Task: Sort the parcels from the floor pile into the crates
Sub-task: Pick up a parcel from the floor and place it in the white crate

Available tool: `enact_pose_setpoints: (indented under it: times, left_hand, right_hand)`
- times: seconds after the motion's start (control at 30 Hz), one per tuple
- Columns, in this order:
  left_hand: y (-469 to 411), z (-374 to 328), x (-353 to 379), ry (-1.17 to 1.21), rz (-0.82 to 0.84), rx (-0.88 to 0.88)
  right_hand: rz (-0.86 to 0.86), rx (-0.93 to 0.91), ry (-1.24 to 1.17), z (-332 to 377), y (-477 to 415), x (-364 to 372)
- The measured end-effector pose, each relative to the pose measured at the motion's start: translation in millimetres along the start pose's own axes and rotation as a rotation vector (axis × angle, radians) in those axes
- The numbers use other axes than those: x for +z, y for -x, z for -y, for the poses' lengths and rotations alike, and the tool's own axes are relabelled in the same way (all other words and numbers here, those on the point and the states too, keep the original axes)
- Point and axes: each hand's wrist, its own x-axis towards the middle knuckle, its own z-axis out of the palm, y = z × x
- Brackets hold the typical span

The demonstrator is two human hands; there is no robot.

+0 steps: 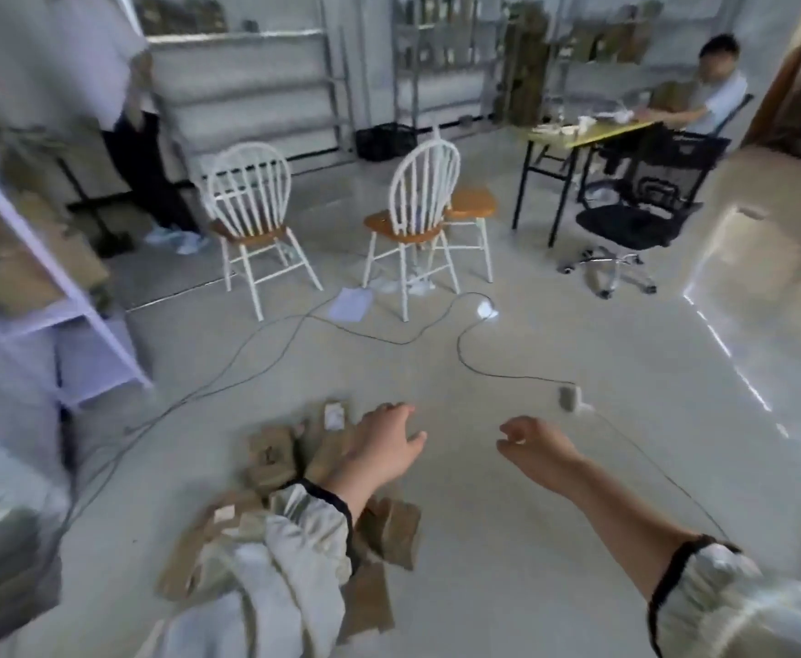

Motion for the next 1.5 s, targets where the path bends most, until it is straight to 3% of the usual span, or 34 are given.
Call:
enact_pose_setpoints:
  times: [0.13, 0.27, 0.57, 0.8, 0.97, 1.2, 1.27, 1.4, 1.5]
  left_hand:
    - [15.9, 78.4, -25.1, 0.105, -0.063, -0.269]
    - [40.4, 147.9, -32.1, 0.107, -0.083, -0.457]
    - [35.6, 273.8, 21.5, 0.115, -0.03, -0.618]
    - [-21.9, 357.8, 129.3, 0.133, -0.001, -0.64]
    - [-83.8, 450.0, 298.6, 0.033, 0.052, -0.606]
    - [-155.1, 580.5, 515.9, -0.074, 0.133, -0.553]
    - [-170.2, 606.2, 549.2, -0.151, 0.115, -0.51]
    - [-186.7, 634.4, 587.6, -0.129, 0.1, -0.515]
    - [-188.4, 640.4, 599.1, -0.06, 0.085, -0.597]
  right_hand:
    - [0.179, -0.224, 0.073, 83.5, -56.5, 48.4]
    - [0.327, -0.334, 0.156, 146.1, -82.6, 112.3]
    - [0.55, -0.255, 0.18, 177.3, -142.1, 252.7]
    - [0.541, -0.126, 0.224, 126.5, -222.2, 354.8]
    - [0.5, -0.159, 0.376, 54.1, -311.8, 495.5]
    - [0.467, 0.009, 0.343, -45.5, -427.6, 702.7]
    - [0.415, 0.079, 0.368, -66.1, -452.5, 737.5]
    - [0.42, 0.029, 0.308, -84.9, -489.0, 773.8]
    - [0.356, 0.038, 0.189, -91.3, -491.8, 781.6]
